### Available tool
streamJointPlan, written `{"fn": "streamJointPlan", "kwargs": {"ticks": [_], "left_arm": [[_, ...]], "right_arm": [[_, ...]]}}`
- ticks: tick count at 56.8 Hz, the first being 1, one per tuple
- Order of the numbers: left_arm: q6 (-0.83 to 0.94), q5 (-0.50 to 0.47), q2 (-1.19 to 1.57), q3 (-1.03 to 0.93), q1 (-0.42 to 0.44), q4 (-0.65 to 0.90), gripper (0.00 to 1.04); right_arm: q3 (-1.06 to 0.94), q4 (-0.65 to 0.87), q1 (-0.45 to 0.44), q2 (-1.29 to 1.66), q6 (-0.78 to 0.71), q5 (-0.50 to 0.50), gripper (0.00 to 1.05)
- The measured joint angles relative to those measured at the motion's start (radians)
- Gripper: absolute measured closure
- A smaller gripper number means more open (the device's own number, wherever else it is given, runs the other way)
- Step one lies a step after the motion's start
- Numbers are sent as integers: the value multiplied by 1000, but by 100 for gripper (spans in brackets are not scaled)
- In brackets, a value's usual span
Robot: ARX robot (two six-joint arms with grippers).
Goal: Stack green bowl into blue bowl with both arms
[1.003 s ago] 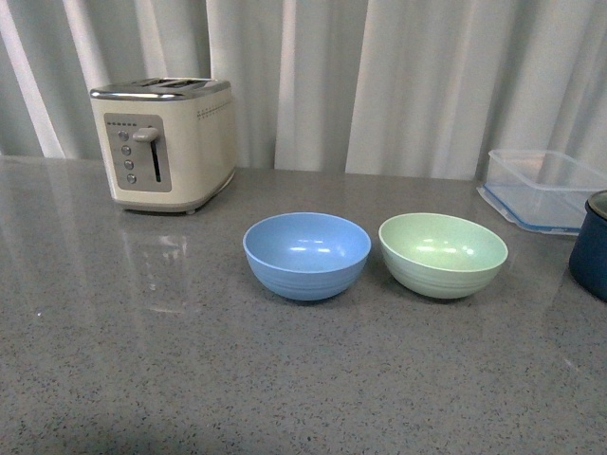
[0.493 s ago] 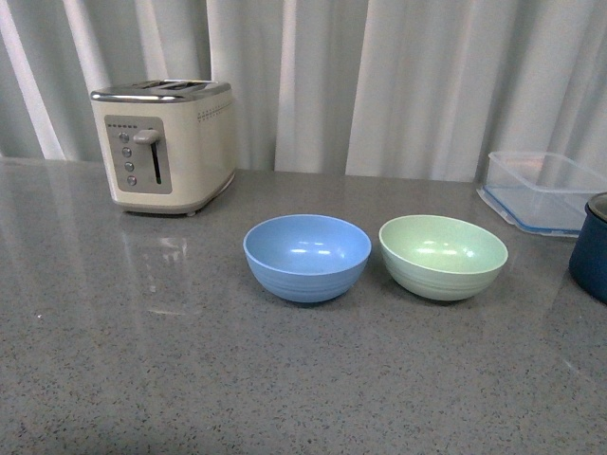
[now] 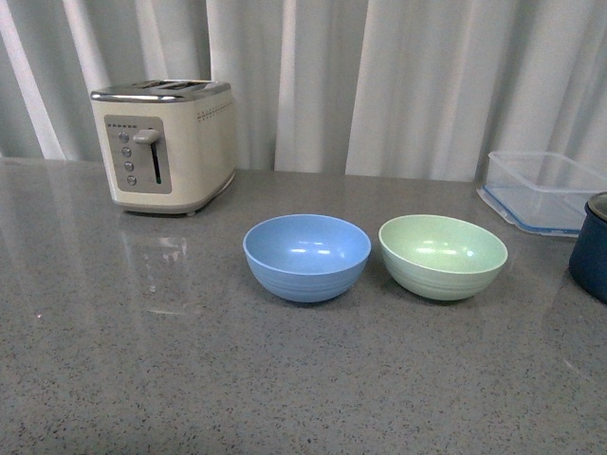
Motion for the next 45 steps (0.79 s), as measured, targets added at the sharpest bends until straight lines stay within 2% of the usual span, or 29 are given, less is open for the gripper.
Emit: {"fn": "streamJointPlan", "kwargs": {"ticks": [6, 22, 28, 39, 45], "left_arm": [[0, 0, -134, 0, 0, -164, 101], [0, 0, -169, 0, 0, -175, 99], [0, 0, -169, 0, 0, -175, 82], [0, 0, -169, 0, 0, -175, 31], [0, 0, -169, 0, 0, -175, 13]], "right_arm": [[0, 0, 0, 0, 0, 0, 10], [0, 0, 0, 0, 0, 0, 10], [0, 0, 0, 0, 0, 0, 10], [0, 0, 0, 0, 0, 0, 10], [0, 0, 0, 0, 0, 0, 10]]}}
